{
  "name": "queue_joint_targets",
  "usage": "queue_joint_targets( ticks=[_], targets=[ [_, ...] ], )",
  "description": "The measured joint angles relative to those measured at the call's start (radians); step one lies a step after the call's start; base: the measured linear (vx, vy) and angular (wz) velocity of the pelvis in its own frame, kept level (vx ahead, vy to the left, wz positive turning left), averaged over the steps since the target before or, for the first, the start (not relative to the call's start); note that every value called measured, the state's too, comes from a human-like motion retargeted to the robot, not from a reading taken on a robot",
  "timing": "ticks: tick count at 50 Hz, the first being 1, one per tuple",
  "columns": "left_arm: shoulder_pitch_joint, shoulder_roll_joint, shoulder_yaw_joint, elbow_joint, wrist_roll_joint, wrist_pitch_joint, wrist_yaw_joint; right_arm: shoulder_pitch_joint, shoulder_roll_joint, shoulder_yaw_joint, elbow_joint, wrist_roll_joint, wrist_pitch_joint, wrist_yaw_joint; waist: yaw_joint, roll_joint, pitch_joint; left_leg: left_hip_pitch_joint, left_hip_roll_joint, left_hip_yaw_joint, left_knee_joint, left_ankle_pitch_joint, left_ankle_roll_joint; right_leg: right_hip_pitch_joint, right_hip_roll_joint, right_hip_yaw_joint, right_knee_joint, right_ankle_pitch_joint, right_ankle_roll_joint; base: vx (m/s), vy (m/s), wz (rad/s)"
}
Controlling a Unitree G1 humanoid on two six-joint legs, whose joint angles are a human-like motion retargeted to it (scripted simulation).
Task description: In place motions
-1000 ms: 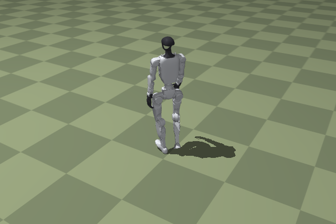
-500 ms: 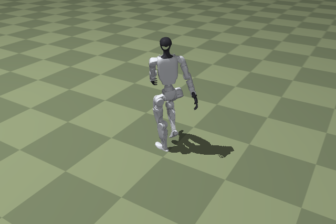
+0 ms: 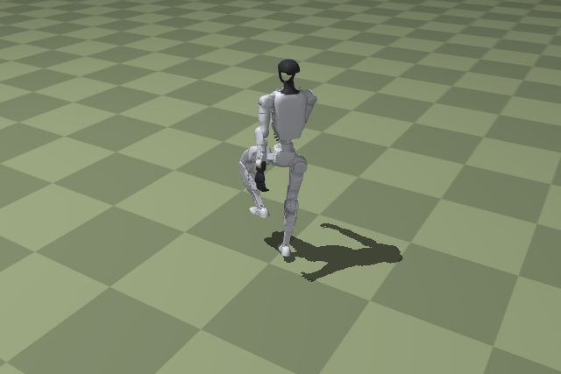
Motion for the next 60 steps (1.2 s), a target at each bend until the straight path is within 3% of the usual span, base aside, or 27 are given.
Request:
queue_joint_targets(
  ticks=[3,6,10,15,17,22,23,25,26,28,30,31,34,37,40,43,46,50,55,58,60],
  targets=[
    [0.07,0.026,0.005,0.003,-0.015,-0.007,0.006,-0.03,-0.012,-0.005,-0.054,0.004,-0.02,-0.029,0.085,-0.032,-0.021,-0.19,0.017,0.01,0.103,-0.04,0.036,-0.022,-0.027,-0.021,0.001,0.011,-0.012,0.14,-0.08,-0.34],
    [0.086,0.027,0.041,0.024,-0.029,0.001,0.016,-0.068,-0.024,-0.005,-0.064,-0.038,-0.029,-0.047,0.117,-0.057,-0.005,-0.227,0.014,0.08,0.085,-0.057,0.08,-0.032,-0.052,-0.022,0.017,0.007,-0.03,0.01,-0.01,-0.11],
    [0.075,0.021,0.063,0.029,-0.063,0.008,0.007,-0.071,-0.017,-0.019,-0.05,-0.05,-0.032,-0.054,0.106,-0.05,-0.021,-0.163,-0.001,0.079,0.02,-0.046,0.044,-0.021,-0.048,-0.045,0.015,-0.004,-0.031,0.09,0.0,0.3],
    [0.041,-0.015,0.04,-0.015,-0.039,0.001,-0.056,-0.02,-0.006,-0.022,-0.019,-0.01,-0.064,-0.076,0.06,-0.002,-0.072,0.131,-0.088,0.005,-0.242,0.013,-0.092,0.022,-0.038,-0.105,-0.024,-0.012,-0.004,0.09,0.04,0.35],
    [0.036,-0.019,0.024,-0.017,-0.029,0.0,-0.061,0.004,0.0,-0.02,-0.002,-0.013,-0.066,-0.081,0.032,0.008,-0.092,0.257,-0.162,-0.011,-0.401,0.034,-0.105,0.035,-0.039,-0.121,-0.025,-0.023,0.003,0.19,0.04,0.37],
    [0.014,-0.029,-0.01,-0.008,-0.02,0.0,-0.051,0.101,0.015,-0.001,0.045,-0.072,-0.063,-0.059,-0.068,0.054,-0.17,0.621,-0.325,-0.118,-0.974,0.059,-0.085,0.055,-0.003,-0.154,0.004,-0.086,-0.008,0.34,0.03,0.2],
    [0.005,-0.03,-0.017,-0.004,-0.024,-0.001,-0.041,0.132,0.016,0.004,0.052,-0.091,-0.062,-0.059,-0.09,0.066,-0.181,0.691,-0.349,-0.145,-1.085,-0.035,-0.075,0.057,0.007,-0.164,0.026,-0.107,-0.015,0.39,0.03,0.38],
    [-0.032,-0.031,-0.049,0.003,-0.033,-0.004,-0.016,0.203,0.005,0.011,0.061,-0.117,-0.063,-0.055,-0.15,0.088,-0.201,0.817,-0.32,-0.044,-1.27,-0.174,-0.024,0.043,0.024,-0.2,0.099,-0.146,-0.036,0.37,0.05,0.91],
    [-0.064,-0.032,-0.079,0.008,-0.036,-0.002,-0.003,0.24,-0.008,0.008,0.069,-0.125,-0.067,-0.049,-0.182,0.099,-0.209,0.835,-0.322,-0.07,-1.317,-0.172,-0.017,0.024,0.024,-0.241,0.16,-0.13,-0.043,0.28,0.01,1.28],
    [-0.159,-0.037,-0.14,0.017,-0.046,0.004,0.011,0.303,-0.032,-0.011,0.092,-0.151,-0.068,-0.039,-0.227,0.12,-0.2,0.828,-0.321,-0.166,-1.355,-0.153,-0.02,-0.052,0.005,-0.301,0.352,-0.018,-0.043,0.08,-0.05,1.1],
    [-0.28,-0.045,-0.209,-0.001,-0.052,0.01,-0.006,0.354,-0.051,-0.057,0.125,-0.175,-0.055,-0.042,-0.243,0.133,-0.155,0.845,-0.288,-0.142,-1.384,-0.141,-0.006,-0.175,-0.052,-0.319,0.608,0.149,-0.046,-0.15,-0.07,0.86],
    [-0.326,-0.056,-0.243,-0.047,-0.058,0.008,-0.024,0.376,-0.063,-0.079,0.15,-0.171,-0.058,-0.051,-0.252,0.133,-0.127,0.863,-0.287,-0.147,-1.398,-0.139,0.001,-0.259,-0.014,-0.242,0.724,0.167,-0.048,-0.16,-0.04,0.69],
    [-0.472,-0.095,-0.318,-0.197,-0.123,0.02,-0.091,0.438,-0.097,-0.122,0.248,-0.161,-0.051,-0.057,-0.28,0.137,-0.091,0.861,-0.293,-0.162,-1.423,-0.126,0.024,-0.528,-0.042,-0.194,1.119,0.096,-0.119,-0.13,0.01,0.24],
    [-0.575,-0.142,-0.307,-0.373,-0.194,0.009,-0.144,0.514,-0.118,-0.147,0.373,-0.168,-0.008,-0.046,-0.404,0.176,-0.085,0.838,-0.26,-0.184,-1.411,-0.122,0.048,-0.784,-0.027,-0.194,1.394,0.032,-0.1,0.03,-0.04,0.95],
    [-0.661,-0.173,-0.341,-0.526,-0.252,-0.028,-0.138,0.597,-0.163,-0.181,0.497,-0.126,0.009,-0.063,-0.457,0.188,-0.099,0.824,-0.249,-0.165,-1.421,-0.105,0.066,-1.005,-0.032,-0.227,1.554,-0.014,-0.109,0.07,-0.02,0.47],
    [-0.744,-0.177,-0.348,-0.587,-0.274,-0.043,-0.098,0.687,-0.187,-0.22,0.518,-0.103,0.05,-0.099,-0.472,0.184,-0.084,0.837,-0.246,-0.149,-1.429,-0.098,0.073,-1.096,-0.015,-0.25,1.568,-0.024,-0.099,0.0,0.0,0.0],
    [-0.773,-0.186,-0.349,-0.581,-0.305,-0.044,-0.111,0.762,-0.202,-0.257,0.518,-0.096,0.074,-0.122,-0.475,0.181,-0.095,0.852,-0.237,-0.142,-1.44,-0.097,0.061,-1.056,0.01,-0.232,1.492,-0.019,-0.08,0.08,-0.06,-0.23],
    [-0.736,-0.196,-0.345,-0.557,-0.321,-0.039,-0.122,0.8,-0.209,-0.279,0.518,-0.092,0.051,-0.13,-0.466,0.193,-0.123,0.862,-0.214,-0.109,-1.467,-0.094,0.034,-0.87,0.059,-0.184,1.294,0.018,-0.049,-0.01,-0.05,-0.49],
    [-0.639,-0.171,-0.339,-0.466,-0.245,-0.049,-0.116,0.729,-0.2,-0.271,0.512,-0.088,0.044,-0.095,-0.401,0.137,-0.11,0.938,-0.262,-0.04,-1.496,-0.109,0.013,-0.477,0.119,-0.04,0.925,0.07,-0.009,-0.02,-0.05,-0.7],
    [-0.536,-0.181,-0.338,-0.373,-0.161,-0.048,-0.11,0.695,-0.178,-0.251,0.488,-0.085,0.041,-0.087,-0.357,0.127,-0.15,0.944,-0.289,-0.02,-1.506,-0.122,0.0,-0.258,0.119,0.032,0.605,0.135,0.018,0.04,-0.02,-0.33],
    [-0.459,-0.184,-0.338,-0.293,-0.116,-0.043,-0.099,0.666,-0.159,-0.226,0.476,-0.079,0.037,-0.091,-0.329,0.126,-0.179,0.942,-0.298,0.008,-1.498,-0.133,-0.014,-0.122,0.083,0.008,0.377,0.007,0.062,-0.01,0.01,-0.19]
  ],
)
